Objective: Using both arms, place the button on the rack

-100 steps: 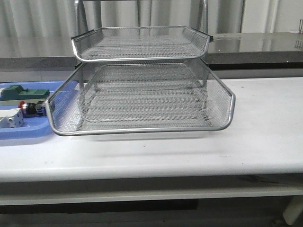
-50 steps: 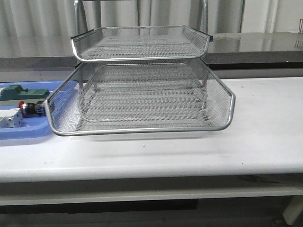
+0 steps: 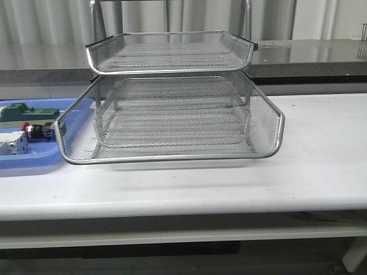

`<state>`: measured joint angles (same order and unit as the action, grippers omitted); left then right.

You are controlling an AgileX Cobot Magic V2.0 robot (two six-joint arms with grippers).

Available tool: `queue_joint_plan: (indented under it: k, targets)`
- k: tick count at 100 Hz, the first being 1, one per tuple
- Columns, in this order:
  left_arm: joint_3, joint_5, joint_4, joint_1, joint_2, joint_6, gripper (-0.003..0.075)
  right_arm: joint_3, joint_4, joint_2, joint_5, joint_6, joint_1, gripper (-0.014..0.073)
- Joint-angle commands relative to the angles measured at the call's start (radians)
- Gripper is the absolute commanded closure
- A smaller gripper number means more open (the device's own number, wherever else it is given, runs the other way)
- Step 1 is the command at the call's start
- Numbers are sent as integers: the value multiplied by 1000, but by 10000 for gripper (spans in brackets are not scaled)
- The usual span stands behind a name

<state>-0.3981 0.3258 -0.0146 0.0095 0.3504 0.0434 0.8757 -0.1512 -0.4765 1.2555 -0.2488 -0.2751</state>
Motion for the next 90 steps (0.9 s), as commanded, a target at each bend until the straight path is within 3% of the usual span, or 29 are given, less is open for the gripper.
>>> queue_joint_plan:
  k: [1,31,60,90]
  targets:
    - [-121,-6,-10,1,103,-12,741,29,-20,-9,-30,1,6,662]
    - [-428,179,-10,1,448,-12,741,29,-20,-9,-30,1,6,662]
    - [-687,469,-6,1,786,-12,741,29,-20,-9,-30,1,6,662]
    - [-815,529,-6,1,1003,16,741,29,-20,-9,-30,1,6,662]
